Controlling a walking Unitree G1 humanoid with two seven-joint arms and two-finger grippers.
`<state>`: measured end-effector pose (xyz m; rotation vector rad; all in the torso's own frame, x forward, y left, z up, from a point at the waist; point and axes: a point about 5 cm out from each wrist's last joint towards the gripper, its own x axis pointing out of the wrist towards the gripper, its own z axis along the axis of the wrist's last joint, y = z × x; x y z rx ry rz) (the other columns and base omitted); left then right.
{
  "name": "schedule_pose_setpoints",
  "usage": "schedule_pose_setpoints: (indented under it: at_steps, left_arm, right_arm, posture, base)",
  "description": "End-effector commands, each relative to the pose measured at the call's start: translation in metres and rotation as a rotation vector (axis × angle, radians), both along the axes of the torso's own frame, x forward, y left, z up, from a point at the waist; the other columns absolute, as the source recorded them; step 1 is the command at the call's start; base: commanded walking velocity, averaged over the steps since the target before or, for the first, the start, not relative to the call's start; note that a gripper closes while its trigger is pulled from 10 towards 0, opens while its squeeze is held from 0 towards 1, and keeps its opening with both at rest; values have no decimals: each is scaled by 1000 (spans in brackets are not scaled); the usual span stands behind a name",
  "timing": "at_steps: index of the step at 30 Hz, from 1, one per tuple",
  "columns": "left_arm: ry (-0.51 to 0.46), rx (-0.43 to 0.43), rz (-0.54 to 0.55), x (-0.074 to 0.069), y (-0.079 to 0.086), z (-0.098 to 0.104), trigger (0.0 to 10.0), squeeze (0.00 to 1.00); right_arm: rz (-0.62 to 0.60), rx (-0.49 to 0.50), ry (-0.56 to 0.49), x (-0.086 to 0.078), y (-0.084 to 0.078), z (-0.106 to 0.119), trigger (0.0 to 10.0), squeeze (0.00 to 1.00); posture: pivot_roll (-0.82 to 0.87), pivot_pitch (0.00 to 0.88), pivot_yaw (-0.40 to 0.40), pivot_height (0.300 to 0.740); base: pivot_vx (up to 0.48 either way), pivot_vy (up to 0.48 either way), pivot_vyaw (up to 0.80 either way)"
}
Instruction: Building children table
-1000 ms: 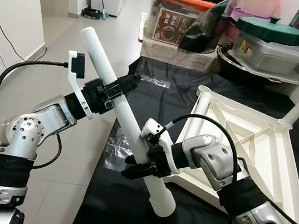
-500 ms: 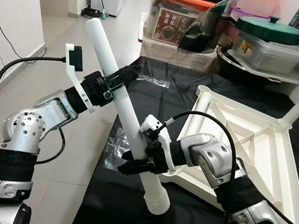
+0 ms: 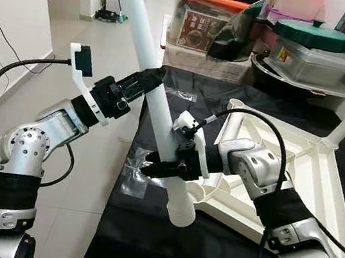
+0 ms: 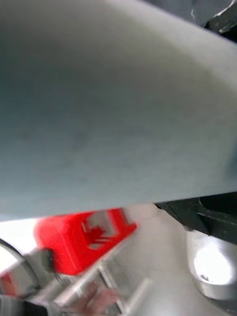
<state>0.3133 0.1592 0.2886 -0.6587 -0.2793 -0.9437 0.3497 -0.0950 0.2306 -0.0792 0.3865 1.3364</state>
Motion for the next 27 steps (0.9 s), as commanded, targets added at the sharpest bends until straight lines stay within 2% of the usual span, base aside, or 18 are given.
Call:
schedule_pose_setpoints:
  at_steps: [1, 2, 4, 7, 10, 12, 13, 14, 15, 16, 18, 19, 20, 21, 22, 23, 24, 27]
  left_arm:
    - [17, 6, 99, -3, 7, -6, 10000, 0]
    - [17, 6, 99, -3, 7, -6, 10000, 0]
    - [27, 18, 157, -5, 10, -10, 10000, 0]
    - [71, 6, 267, -13, 16, -23, 10000, 0]
    - [82, 2, 283, -15, 16, -27, 10000, 0]
    - [110, 16, 339, -19, 19, -34, 10000, 0]
    - [110, 16, 339, -19, 19, -34, 10000, 0]
    - [124, 47, 405, -20, 21, -40, 10000, 0]
    - [131, 69, 451, -22, 22, -43, 10000, 0]
    - [136, 132, 515, -24, 23, -51, 10000, 0]
    - [136, 132, 515, -24, 23, -51, 10000, 0]
    - [155, 177, 584, -27, 23, -60, 10000, 0]
    - [155, 177, 584, -27, 23, -60, 10000, 0]
    - [168, 242, 637, -33, 21, -70, 10000, 0]
    - [168, 242, 637, -33, 21, -70, 10000, 0]
    - [190, 281, 680, -38, 20, -79, 10000, 0]
    - [207, 312, 694, -45, 14, -87, 10000, 0]
    - [220, 333, 700, -50, 10, -92, 10000, 0]
  right_arm:
    - [-102, 126, -80, 10, -14, 24, 0, 0]
    - [-102, 126, -80, 10, -14, 24, 0, 0]
    - [-171, 198, -119, 15, -20, 34, 0, 0]
    - [-303, 342, -222, 22, -29, 54, 0, 0]
    - [-323, 366, -240, 23, -30, 57, 0, 0]
    - [-427, 417, -285, 29, -35, 67, 0, 0]
    - [-427, 417, -285, 29, -35, 67, 0, 0]
    - [-534, 438, -306, 35, -40, 72, 1176, 0]
    - [-606, 451, -318, 39, -43, 75, 1176, 0]
    - [-704, 462, -339, 42, -48, 76, 10000, 0]
    - [-704, 462, -339, 42, -48, 76, 10000, 0]
    - [-803, 499, -366, 45, -52, 77, 10000, 0]
    - [-803, 499, -366, 45, -52, 77, 10000, 0]
    - [-871, 468, -420, 44, -52, 71, 10000, 0]
    - [-871, 468, -420, 44, -52, 71, 10000, 0]
    - [-902, 417, -477, 41, -50, 65, 10000, 0]
    - [-882, 476, -465, 34, -43, 57, 10000, 0]
    - [-856, 509, -442, 28, -38, 50, 10000, 0]
  posture:
    - [76, 0, -80, 740]
    - [76, 0, -80, 740]
    - [80, 0, -81, 740]
    - [80, 0, -80, 740]
    - [83, 0, -80, 740]
    - [83, 0, -80, 740]
    - [83, 0, -80, 740]
    - [86, 0, -82, 740]
    - [86, 0, -82, 740]
    - [85, 0, -83, 740]
    - [85, 0, -83, 740]
    - [88, 0, -86, 740]
    - [88, 0, -86, 740]
    - [87, 0, -86, 740]
    - [87, 0, -86, 740]
    - [87, 0, -86, 740]
    - [89, 0, -87, 740]
    - [92, 0, -89, 740]
  base:
    - [0, 0, 0]
    - [0, 0, 0]
    - [0, 0, 0]
    - [0, 0, 0]
    - [0, 0, 0]
    - [0, 0, 0]
    - [0, 0, 0]
    - [0, 0, 0]
    - [0, 0, 0]
    - [0, 0, 0]
    - [0, 0, 0]
    - [0, 0, 0]
    - [0, 0, 0]
    - [0, 0, 0]
    - [0, 0, 0]
    - [0, 0, 0]
    - [0, 0, 0]
    - [0, 0, 0]
